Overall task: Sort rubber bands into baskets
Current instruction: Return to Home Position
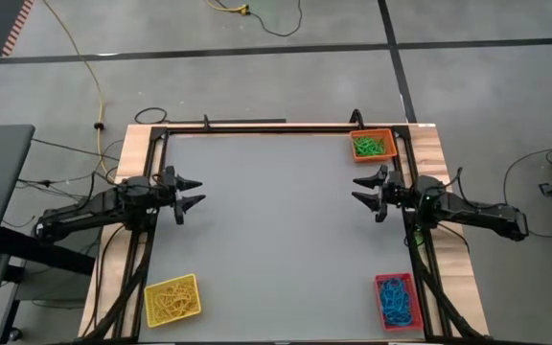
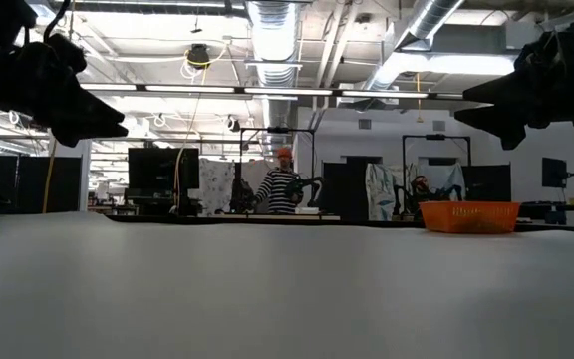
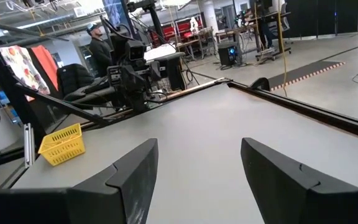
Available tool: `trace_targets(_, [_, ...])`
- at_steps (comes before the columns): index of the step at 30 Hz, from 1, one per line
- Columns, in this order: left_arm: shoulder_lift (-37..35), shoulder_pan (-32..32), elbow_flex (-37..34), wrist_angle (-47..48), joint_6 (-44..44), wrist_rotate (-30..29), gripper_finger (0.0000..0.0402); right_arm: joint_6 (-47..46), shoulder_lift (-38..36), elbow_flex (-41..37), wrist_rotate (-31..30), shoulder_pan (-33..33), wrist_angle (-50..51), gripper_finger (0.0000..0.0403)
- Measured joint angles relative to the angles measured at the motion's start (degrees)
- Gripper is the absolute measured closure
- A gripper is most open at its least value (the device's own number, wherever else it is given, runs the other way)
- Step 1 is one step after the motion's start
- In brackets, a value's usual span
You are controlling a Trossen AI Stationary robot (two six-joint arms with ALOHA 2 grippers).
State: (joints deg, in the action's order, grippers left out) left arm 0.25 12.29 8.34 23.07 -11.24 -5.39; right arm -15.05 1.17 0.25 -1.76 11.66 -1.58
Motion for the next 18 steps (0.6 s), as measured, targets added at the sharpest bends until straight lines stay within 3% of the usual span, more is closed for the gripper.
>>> trace_targets(18, [0.0, 0.0, 0.0, 2.7, 0.0, 0.0, 0.0190, 0.0, 0.0, 0.0, 0.0, 0.0, -0.1, 0.0143])
